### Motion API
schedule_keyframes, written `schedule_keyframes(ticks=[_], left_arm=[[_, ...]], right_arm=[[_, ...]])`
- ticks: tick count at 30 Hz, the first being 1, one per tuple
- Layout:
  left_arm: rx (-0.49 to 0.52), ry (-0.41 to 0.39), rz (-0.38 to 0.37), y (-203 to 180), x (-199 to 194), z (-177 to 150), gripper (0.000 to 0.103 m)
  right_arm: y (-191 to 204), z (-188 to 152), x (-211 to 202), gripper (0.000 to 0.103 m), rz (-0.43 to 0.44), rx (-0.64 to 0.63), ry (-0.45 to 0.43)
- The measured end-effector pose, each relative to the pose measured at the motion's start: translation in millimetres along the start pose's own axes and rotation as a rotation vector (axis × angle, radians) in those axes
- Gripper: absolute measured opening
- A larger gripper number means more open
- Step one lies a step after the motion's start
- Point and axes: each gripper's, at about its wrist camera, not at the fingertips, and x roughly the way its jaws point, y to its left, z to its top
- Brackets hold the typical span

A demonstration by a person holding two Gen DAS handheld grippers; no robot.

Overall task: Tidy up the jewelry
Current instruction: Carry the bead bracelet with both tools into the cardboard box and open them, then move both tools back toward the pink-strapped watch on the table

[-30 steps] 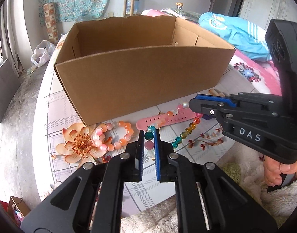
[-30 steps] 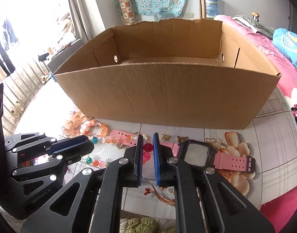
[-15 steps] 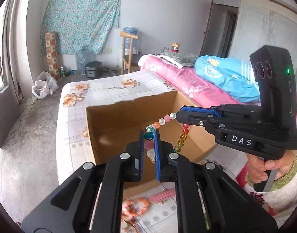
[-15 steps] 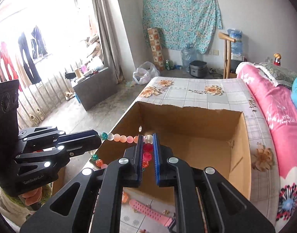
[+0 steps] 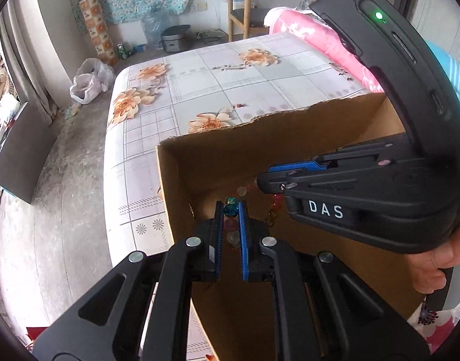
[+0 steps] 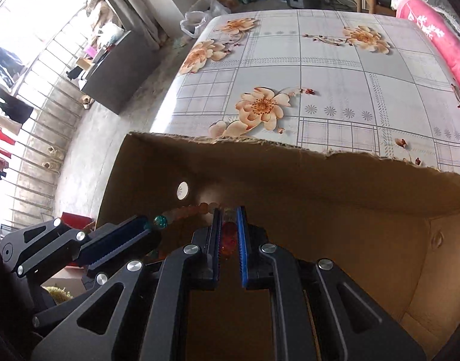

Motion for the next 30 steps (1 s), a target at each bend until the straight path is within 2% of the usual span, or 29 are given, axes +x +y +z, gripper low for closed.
schedule_keyframes(ticks=[5,8,11,12,14,15,16,17,19,20,22,23,25,27,30], left_arm=[[-0.006,-0.021,0.026,3.3,-0.8,4.0,0.009],[-0.007,-0.036,0.028,3.9,-6.8,3.6,0.012],[-0.005,-0.086,0.021,3.5,-23.8,-0.1,0.022],[-0.001,-0.109,0.023,2.5,-31.8,-2.3,0.029],[0.004,-0.161,0.025,0.8,-51.2,-8.4,0.038],[0.007,-0.190,0.020,0.3,-62.2,-12.1,0.045],[0.009,-0.218,0.015,-0.7,-74.0,-17.0,0.054],[0.009,-0.246,0.011,-0.6,-85.2,-22.1,0.058],[0.011,-0.310,-0.001,-2.4,-110.5,-37.3,0.077],[0.009,-0.340,-0.005,-3.2,-122.1,-45.8,0.080],[-0.013,-0.378,-0.014,-3.6,-140.4,-64.7,0.085],[-0.035,-0.380,-0.028,-3.2,-146.8,-75.1,0.086],[-0.085,-0.367,-0.073,-1.4,-154.1,-94.0,0.090],[-0.150,-0.343,-0.110,0.4,-153.8,-114.4,0.092],[-0.204,-0.295,-0.148,-1.5,-143.9,-140.6,0.093]], right_arm=[[4.5,7.8,0.7,0.011,0.014,0.007,-0.006],[11.9,5.8,-9.1,0.011,-0.012,-0.024,-0.037],[19.2,-1.5,-29.3,0.011,-0.026,-0.058,-0.099],[21.8,-5.0,-38.5,0.012,-0.027,-0.069,-0.126],[25.8,-14.5,-61.1,0.023,-0.025,-0.087,-0.192],[27.9,-20.7,-75.2,0.032,-0.026,-0.093,-0.235],[30.3,-27.6,-90.3,0.037,-0.025,-0.100,-0.280],[32.2,-34.7,-103.9,0.039,-0.027,-0.106,-0.323],[37.3,-54.1,-134.6,0.049,-0.022,-0.123,-0.410],[39.4,-64.3,-148.9,0.054,-0.017,-0.132,-0.448],[44.1,-88.3,-175.1,0.071,-0.025,-0.148,-0.529],[46.6,-102.4,-186.5,0.075,-0.040,-0.154,-0.564],[50.6,-131.8,-203.7,0.089,-0.057,-0.181,-0.618],[50.6,-160.2,-212.6,0.096,-0.084,-0.203,-0.646],[40.1,-195.6,-212.6,0.096,-0.153,-0.205,-0.627]])
